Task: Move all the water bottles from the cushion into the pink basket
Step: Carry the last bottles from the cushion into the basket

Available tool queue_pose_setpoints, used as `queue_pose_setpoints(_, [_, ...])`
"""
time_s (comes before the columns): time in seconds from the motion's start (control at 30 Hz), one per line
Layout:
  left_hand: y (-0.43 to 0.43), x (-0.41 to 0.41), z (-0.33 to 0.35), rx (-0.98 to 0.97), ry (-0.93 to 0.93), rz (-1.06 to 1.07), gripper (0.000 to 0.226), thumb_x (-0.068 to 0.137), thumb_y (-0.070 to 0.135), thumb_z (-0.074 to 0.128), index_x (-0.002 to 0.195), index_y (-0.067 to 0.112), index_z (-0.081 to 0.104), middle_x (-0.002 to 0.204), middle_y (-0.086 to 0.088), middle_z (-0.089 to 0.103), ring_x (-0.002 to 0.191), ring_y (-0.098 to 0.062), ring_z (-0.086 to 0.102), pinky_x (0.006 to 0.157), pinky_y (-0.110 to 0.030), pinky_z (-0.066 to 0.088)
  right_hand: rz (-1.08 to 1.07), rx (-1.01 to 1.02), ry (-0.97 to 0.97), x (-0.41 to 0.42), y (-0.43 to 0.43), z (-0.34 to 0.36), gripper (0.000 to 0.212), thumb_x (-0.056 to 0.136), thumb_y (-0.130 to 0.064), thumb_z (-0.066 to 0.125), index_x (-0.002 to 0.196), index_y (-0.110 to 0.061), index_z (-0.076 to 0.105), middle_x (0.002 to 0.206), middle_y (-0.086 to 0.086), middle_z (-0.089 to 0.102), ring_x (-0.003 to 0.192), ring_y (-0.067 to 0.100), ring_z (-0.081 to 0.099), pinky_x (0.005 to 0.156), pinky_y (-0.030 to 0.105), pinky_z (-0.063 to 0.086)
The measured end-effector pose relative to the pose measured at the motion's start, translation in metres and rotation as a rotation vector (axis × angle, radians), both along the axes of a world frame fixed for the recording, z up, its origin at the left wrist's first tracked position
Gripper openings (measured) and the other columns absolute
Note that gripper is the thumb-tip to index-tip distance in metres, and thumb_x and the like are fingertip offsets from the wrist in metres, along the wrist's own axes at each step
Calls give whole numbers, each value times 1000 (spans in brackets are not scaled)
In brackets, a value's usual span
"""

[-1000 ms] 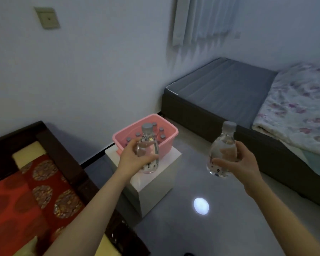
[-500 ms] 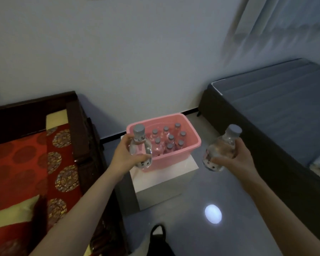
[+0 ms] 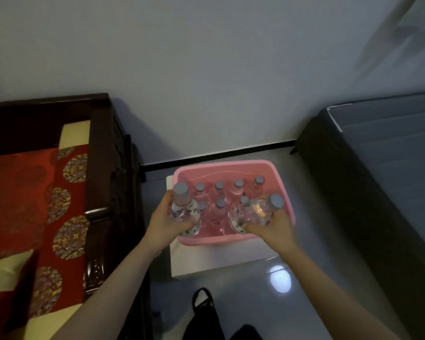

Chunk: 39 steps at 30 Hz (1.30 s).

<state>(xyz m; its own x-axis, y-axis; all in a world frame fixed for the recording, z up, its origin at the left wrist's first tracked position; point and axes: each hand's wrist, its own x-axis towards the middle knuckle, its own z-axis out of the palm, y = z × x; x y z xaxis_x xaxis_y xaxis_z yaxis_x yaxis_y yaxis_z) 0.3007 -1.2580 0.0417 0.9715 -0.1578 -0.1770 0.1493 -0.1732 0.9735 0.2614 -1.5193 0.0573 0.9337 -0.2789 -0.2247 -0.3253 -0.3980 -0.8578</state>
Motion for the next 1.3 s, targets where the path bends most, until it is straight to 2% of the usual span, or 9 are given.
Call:
queue_pose_setpoints(0.1, [-10,9,-17,18,25,26,62,55,28,82,108,37,54,102,11,68,95,-7,67,80,-24,55,39,3,0,21,6,-24,64,52,-7,88,110,-14,63,109,8,66,100,22,64,86,35,53])
queue_pose_setpoints(0.23, [-18,14,-38,38,26,25,61,59,22,85,102,50,53,104,16,68,95,-5,67,79,-20,54,107,-2,51,41,5,-52,64,52,-7,86,111,-13,61,112,13,61,103,27,62,91,46,51])
queue_pose_setpoints(0.37, [-26,19,-46,36,-5,91,61,65,21,87,112,44,54,108,17,69,97,-2,67,78,-12,51,232,-48,97,62,4,-77,58,54,-13,88,105,-21,62,115,9,59,107,21,59,92,34,49])
queue_pose_setpoints(0.47, [-29,20,-49,35,-7,144,61,65,24,87,117,35,56,107,15,70,97,-3,68,79,-13,52,388,-109,134,75,8,-89,56,53,-24,88,104,-20,67,110,4,66,106,21,61,92,38,50])
queue_pose_setpoints(0.67, [-38,22,-55,219,-33,259,52,62,33,88,109,31,64,102,18,68,103,-9,63,87,-26,52,651,-291,172,92,21,-107,65,50,-41,85,109,-18,69,114,1,66,104,20,61,89,34,50])
queue_pose_setpoints(0.8, [-41,25,-60,376,-90,282,42,65,33,86,104,29,71,101,22,63,102,-10,58,85,-39,54,729,-362,186,98,23,-117,62,53,-36,85,109,-16,67,111,1,65,96,21,63,81,32,52])
queue_pose_setpoints(1.0, [-38,27,-64,463,-57,288,37,66,32,85,100,22,74,98,12,64,99,-12,56,78,-33,54,893,-447,196,108,21,-128,30,66,-34,75,88,-17,65,93,1,70,85,23,66,65,24,41])
queue_pose_setpoints(1.17, [-42,33,-56,557,-71,244,33,63,28,86,94,22,74,88,12,65,92,-15,55,75,-31,52,1114,-667,254,112,26,-133,31,69,-14,66,100,-18,64,99,9,69,92,32,66,70,35,54])
queue_pose_setpoints(1.3, [-43,34,-49,651,-89,249,29,62,29,86,86,25,72,72,21,54,76,-15,59,65,-32,52,1148,-795,282,110,28,-138,33,75,-16,66,107,-20,61,104,7,68,96,31,66,69,35,48])
